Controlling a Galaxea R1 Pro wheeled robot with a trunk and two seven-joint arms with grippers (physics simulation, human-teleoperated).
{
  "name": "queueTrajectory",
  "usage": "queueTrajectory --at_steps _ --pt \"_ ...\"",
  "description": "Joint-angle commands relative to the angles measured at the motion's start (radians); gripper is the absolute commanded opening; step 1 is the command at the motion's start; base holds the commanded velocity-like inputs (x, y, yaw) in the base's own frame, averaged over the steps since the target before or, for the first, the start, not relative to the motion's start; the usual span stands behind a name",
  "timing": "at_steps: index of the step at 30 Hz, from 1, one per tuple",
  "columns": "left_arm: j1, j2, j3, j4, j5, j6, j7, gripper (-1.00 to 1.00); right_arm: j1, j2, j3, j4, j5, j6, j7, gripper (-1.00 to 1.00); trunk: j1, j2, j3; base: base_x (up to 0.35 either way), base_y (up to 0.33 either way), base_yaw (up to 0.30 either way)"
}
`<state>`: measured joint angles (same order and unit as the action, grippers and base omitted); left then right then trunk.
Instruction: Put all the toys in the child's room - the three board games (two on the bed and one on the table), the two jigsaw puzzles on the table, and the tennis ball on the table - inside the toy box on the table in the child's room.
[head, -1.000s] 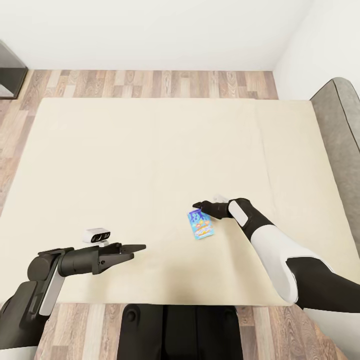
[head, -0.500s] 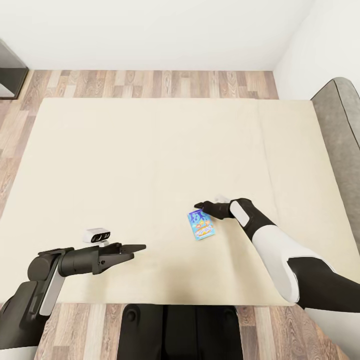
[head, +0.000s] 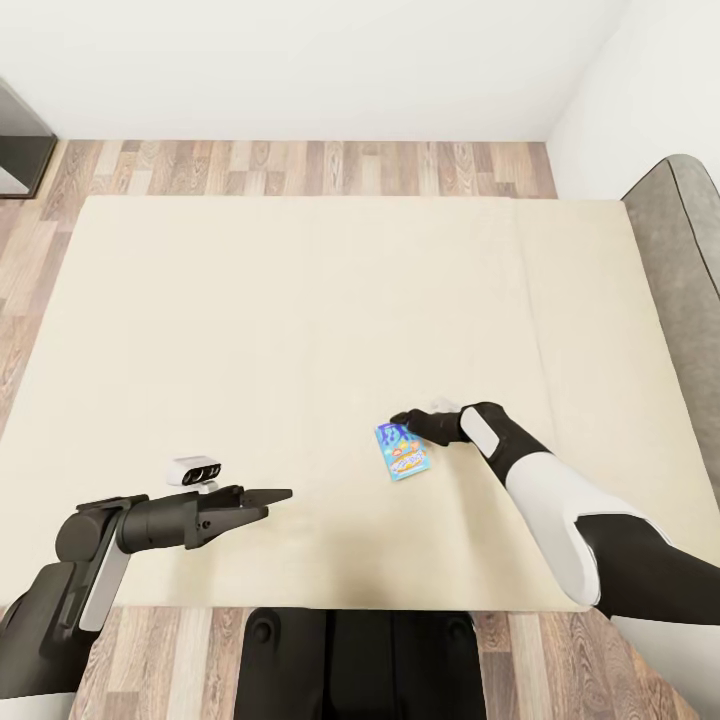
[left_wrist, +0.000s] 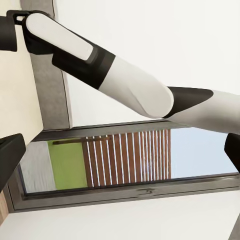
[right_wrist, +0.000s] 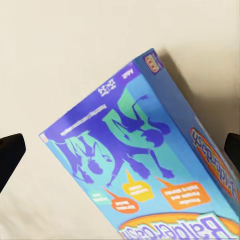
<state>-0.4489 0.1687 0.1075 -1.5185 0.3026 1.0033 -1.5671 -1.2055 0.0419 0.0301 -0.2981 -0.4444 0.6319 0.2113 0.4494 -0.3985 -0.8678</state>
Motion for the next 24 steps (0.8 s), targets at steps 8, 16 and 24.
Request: queueTrajectory --at_steps 8,16,24 --pt "0.001 -0.001 0.000 0.000 0.000 0.011 -0.004 1.00 0.000 0.007 0.004 0.018 0.001 0.003 0.002 1.00 0.001 -0.002 -0.001 0.000 0.000 0.000" --pt "0.000 -0.001 0.000 0.000 0.000 0.011 -0.004 1.00 0.000 0.014 0.007 0.019 0.001 0.003 0.002 1.00 0.001 -0.002 -0.001 0.000 0.019 0.000" --pt "0.000 -0.002 -0.001 0.000 0.000 0.011 -0.004 1.00 0.000 0.015 0.007 0.019 0.001 0.004 0.002 1.00 0.001 -0.002 -0.001 0.000 0.081 0.000"
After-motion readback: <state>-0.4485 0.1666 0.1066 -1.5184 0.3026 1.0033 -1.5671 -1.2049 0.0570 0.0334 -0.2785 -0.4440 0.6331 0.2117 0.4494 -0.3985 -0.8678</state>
